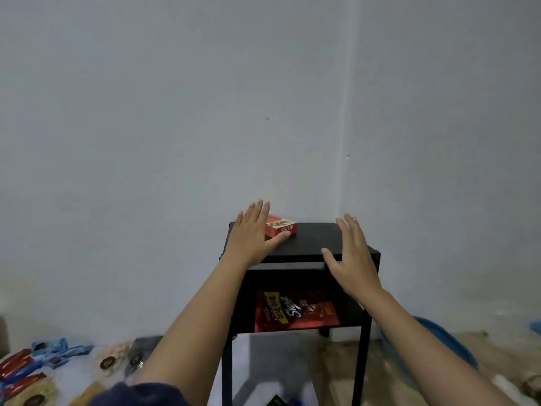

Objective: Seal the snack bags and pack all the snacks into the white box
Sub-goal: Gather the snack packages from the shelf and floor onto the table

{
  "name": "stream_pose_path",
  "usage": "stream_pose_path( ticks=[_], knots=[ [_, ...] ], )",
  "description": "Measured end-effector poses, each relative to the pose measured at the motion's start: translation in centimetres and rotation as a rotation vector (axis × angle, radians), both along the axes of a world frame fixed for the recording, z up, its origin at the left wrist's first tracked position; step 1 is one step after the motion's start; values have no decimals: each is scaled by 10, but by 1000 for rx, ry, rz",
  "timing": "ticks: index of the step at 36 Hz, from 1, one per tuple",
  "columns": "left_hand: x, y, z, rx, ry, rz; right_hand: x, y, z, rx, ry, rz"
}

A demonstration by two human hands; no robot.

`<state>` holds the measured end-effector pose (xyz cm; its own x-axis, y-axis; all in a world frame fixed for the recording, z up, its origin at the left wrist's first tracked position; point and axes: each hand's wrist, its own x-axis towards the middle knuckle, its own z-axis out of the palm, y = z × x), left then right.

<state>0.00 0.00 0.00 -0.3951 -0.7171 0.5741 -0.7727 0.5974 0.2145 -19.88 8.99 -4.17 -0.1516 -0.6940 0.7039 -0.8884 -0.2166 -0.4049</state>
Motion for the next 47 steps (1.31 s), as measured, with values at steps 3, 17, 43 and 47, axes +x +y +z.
stream_pose_path(
  ticks=[3, 17, 43, 47],
  knots=[
    [-4, -20, -7, 62, -43, 11, 3, -5, -34, -23, -54, 19],
    [-52, -112, -5, 294, -59, -71, 5, -83, -114, 785, -140, -220],
    [-60, -128, -4, 467, -98, -44, 13, -76, -114, 826, -352, -111],
    [-58, -122, -5, 435, -164, -17, 13, -69, -116, 774, -344, -129]
  ],
)
